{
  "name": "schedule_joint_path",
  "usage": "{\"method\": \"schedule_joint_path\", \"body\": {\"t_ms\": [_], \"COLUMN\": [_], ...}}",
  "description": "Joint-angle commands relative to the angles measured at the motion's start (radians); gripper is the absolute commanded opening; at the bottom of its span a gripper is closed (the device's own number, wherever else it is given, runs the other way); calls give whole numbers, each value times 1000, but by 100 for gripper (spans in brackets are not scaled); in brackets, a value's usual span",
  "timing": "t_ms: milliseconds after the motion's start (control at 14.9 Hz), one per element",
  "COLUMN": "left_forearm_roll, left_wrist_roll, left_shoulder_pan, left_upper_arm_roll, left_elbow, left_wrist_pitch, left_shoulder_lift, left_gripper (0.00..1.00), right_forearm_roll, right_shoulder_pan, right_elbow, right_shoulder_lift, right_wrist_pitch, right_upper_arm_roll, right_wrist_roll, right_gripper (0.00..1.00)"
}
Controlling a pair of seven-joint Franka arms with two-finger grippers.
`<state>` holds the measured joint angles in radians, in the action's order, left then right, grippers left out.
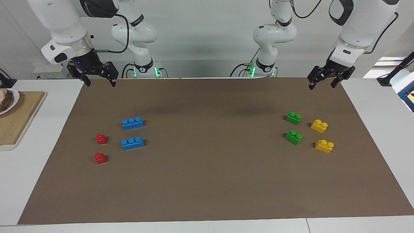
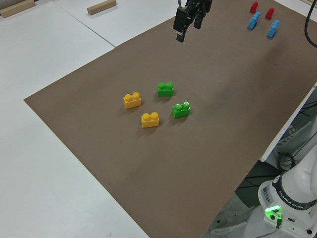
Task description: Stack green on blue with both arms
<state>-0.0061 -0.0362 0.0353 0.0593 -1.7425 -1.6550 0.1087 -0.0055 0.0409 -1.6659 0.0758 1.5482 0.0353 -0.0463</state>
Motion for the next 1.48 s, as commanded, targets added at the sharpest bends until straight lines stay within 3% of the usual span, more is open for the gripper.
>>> {"method": "schedule_joint_path", "body": {"t_ms": [0,1075,1411], "left_forearm_roll": [8,9,9], "left_wrist_roll": [-2,-4,-4], "left_shoulder_pan": [9,8,9], "left_upper_arm_roll": [5,5,5], "left_elbow": [8,8,8], "left_wrist_pitch": [3,4,4], "left_shoulder_lift": [6,6,6], "left_gripper": [100,100,100], "right_forearm_roll": [19,19,39], "right_shoulder_pan": [4,5,0], "right_elbow": [-28,-32,-43], "right_shoulder_lift": [27,22,6], "right_wrist_pitch": [20,81,102], "right_upper_arm_roll": [6,5,6], "right_wrist_roll": [-17,-39,-632], "right_gripper": [100,100,100]}}
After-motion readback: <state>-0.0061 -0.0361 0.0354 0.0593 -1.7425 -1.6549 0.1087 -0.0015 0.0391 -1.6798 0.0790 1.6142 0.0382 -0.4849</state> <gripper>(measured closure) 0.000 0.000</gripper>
